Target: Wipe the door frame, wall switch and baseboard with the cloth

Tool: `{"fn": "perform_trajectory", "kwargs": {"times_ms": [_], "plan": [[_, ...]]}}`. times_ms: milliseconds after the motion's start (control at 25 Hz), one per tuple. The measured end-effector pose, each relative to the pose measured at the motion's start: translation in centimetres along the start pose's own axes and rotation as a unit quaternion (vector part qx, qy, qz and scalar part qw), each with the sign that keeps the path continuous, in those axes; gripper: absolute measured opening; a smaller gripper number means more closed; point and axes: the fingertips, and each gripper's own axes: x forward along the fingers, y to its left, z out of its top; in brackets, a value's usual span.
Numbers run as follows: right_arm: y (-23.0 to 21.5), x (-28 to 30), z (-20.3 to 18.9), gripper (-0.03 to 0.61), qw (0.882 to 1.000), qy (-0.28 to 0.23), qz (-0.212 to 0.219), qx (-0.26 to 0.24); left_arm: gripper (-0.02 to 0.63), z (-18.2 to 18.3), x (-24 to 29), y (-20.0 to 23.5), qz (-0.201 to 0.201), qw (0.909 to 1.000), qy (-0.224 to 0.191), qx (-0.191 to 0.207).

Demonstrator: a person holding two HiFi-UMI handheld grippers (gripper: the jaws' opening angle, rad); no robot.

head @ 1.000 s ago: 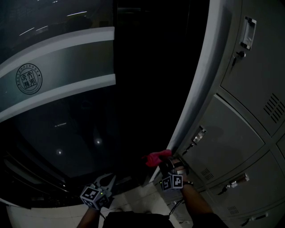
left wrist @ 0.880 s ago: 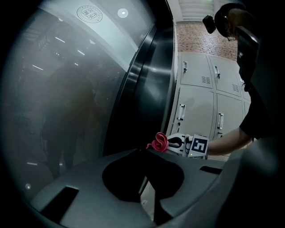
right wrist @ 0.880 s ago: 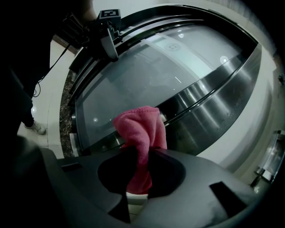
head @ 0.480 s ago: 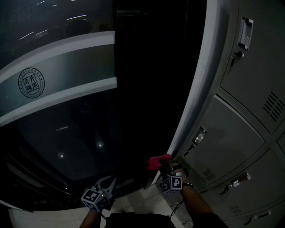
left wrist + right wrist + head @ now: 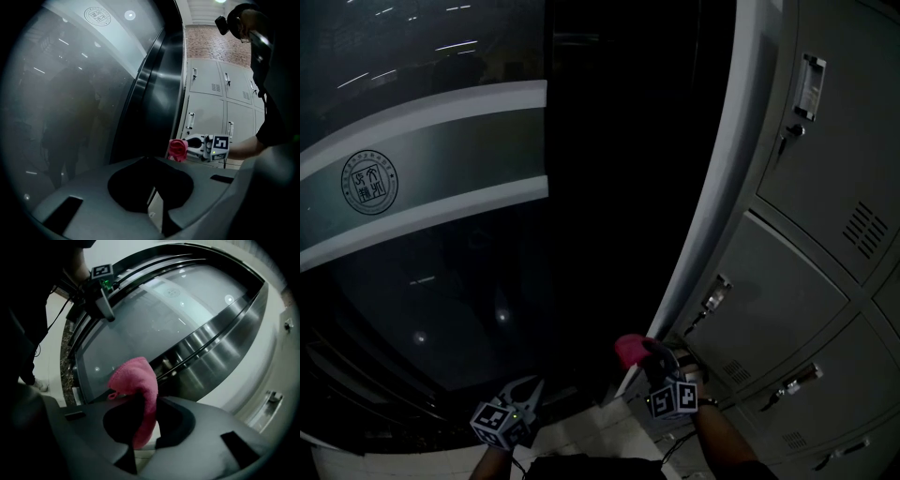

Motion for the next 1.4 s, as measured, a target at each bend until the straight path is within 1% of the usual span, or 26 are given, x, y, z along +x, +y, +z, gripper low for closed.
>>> {"fn": "perform_trajectory", "kwargs": {"times_ms": [120, 280, 400, 480, 640, 720, 840, 960, 1000, 1120, 1160, 1200, 1240, 1280, 1360, 1400], "plan": [[-4.5, -2.3, 3.6, 0.055, 0.999, -0.022, -0.042, -0.022, -0.006, 0.6, 0.6, -0.2, -0.015, 0.9998, -0.009, -0.001], [-10.8, -5.1, 10.1, 0.055, 0.991, -0.049, -0.096, -0.085, -0.006, 1.2, 0.9, -0.8, -0.034, 0.9992, -0.021, -0.007], [-15.4, -6.1, 14.6, 0.055, 0.982, -0.05, -0.134, -0.125, -0.006, 1.4, 1.2, -0.9, -0.05, 0.9984, -0.024, -0.008], [-17.7, -6.2, 16.7, 0.055, 0.975, -0.034, -0.159, -0.152, -0.006, 1.8, 1.1, -0.9, -0.062, 0.9977, -0.024, -0.006], [-21.4, -5.6, 19.4, 0.055, 0.965, 0.021, -0.191, -0.179, -0.006, 3.6, 0.9, -0.4, -0.091, 0.9954, -0.027, 0.013], [-23.2, -5.4, 20.7, 0.055, 0.957, 0.058, -0.208, -0.196, -0.006, 4.4, 0.5, -0.1, -0.103, 0.9941, -0.027, 0.022], [-26.2, -5.6, 23.0, 0.055, 0.935, 0.115, -0.244, -0.23, -0.006, 4.8, -0.4, 0.9, -0.112, 0.993, -0.026, 0.026], [-29.8, -5.9, 26.0, 0.055, 0.91, 0.159, -0.287, -0.255, -0.006, 4.6, -1.0, 1.7, -0.123, 0.9918, -0.025, 0.025], [-30.9, -5.7, 26.7, 0.055, 0.903, 0.173, -0.294, -0.261, -0.006, 4.5, -1.1, 1.8, -0.128, 0.9912, -0.026, 0.024], [-33.7, -4.8, 27.2, 0.055, 0.882, 0.242, -0.283, -0.287, -0.006, 4.7, -1.3, 1.9, -0.137, 0.9899, -0.034, 0.017], [-34.3, -4.5, 27.2, 0.055, 0.877, 0.263, -0.277, -0.29, -0.006, 4.8, -1.4, 1.9, -0.138, 0.9897, -0.038, 0.012], [-34.5, -4.0, 27.3, 0.055, 0.878, 0.276, -0.27, -0.285, -0.006, 5.0, -1.5, 2.0, -0.139, 0.9894, -0.042, 0.008], [-34.4, -3.3, 27.1, 0.055, 0.88, 0.286, -0.261, -0.274, -0.006, 5.1, -1.6, 2.1, -0.14, 0.9891, -0.045, 0.006], [-34.3, -2.7, 26.4, 0.055, 0.88, 0.303, -0.249, -0.269, -0.006, 5.2, -1.7, 2.3, -0.141, 0.9889, -0.047, 0.005], [-33.9, -1.7, 24.3, 0.055, 0.868, 0.349, -0.228, -0.27, -0.006, 5.2, -1.8, 2.6, -0.141, 0.9889, -0.048, 0.003], [-33.8, -1.3, 23.6, 0.055, 0.864, 0.361, -0.225, -0.268, -0.006, 5.2, -1.9, 2.8, -0.14, 0.9891, -0.046, 0.001]]}}
